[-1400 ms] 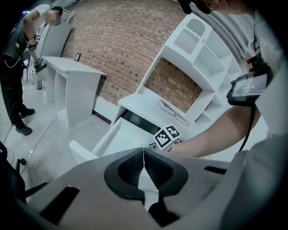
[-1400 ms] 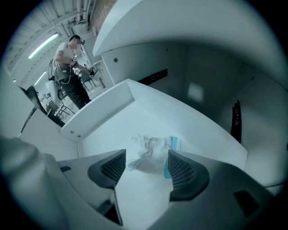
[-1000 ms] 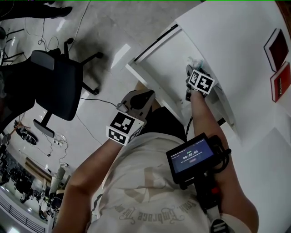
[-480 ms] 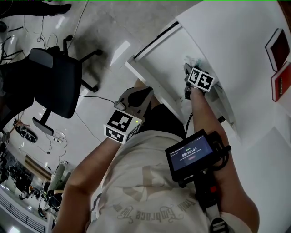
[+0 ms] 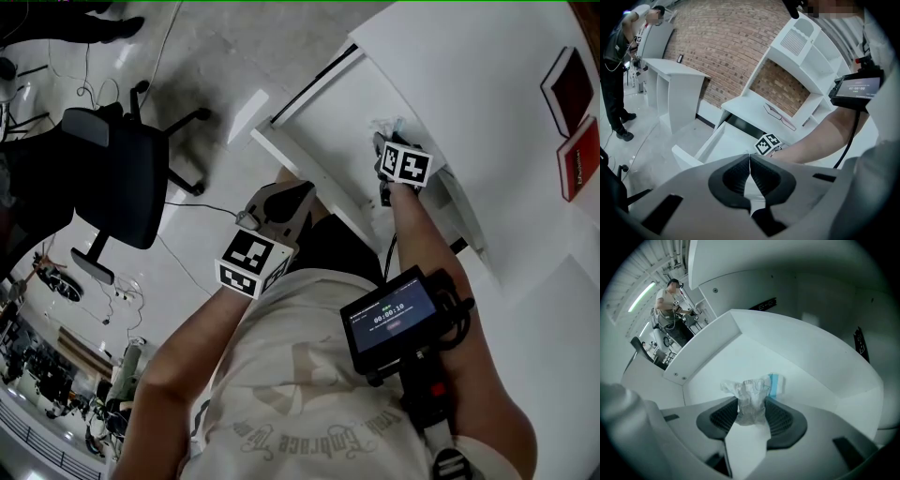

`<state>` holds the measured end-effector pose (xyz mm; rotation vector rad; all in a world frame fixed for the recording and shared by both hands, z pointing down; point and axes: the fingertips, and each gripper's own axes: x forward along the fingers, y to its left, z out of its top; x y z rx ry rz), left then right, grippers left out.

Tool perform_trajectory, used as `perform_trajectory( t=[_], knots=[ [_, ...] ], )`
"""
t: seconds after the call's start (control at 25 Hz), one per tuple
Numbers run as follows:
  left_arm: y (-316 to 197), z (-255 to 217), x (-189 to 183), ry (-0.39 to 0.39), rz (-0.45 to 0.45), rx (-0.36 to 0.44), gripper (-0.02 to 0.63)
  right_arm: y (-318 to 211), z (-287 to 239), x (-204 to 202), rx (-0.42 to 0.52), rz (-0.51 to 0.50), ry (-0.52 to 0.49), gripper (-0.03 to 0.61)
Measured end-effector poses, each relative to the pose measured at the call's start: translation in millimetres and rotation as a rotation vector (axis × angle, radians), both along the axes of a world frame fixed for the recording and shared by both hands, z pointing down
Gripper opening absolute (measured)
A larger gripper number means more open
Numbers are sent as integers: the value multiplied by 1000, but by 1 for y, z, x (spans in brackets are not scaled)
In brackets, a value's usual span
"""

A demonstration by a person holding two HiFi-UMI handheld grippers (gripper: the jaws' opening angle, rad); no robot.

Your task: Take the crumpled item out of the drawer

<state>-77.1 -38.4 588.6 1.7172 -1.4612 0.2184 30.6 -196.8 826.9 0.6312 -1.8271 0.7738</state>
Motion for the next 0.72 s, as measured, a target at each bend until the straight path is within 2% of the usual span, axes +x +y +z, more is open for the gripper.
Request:
perform_trajectory(
  t=[0.28, 0.72],
  knots=[
    [1, 3, 0, -10, 4, 0, 23, 7, 1, -6, -5, -43, -8, 189],
    [4, 12, 1, -36, 0, 10, 23, 23, 4, -18, 3, -218, -24, 189]
  ],
)
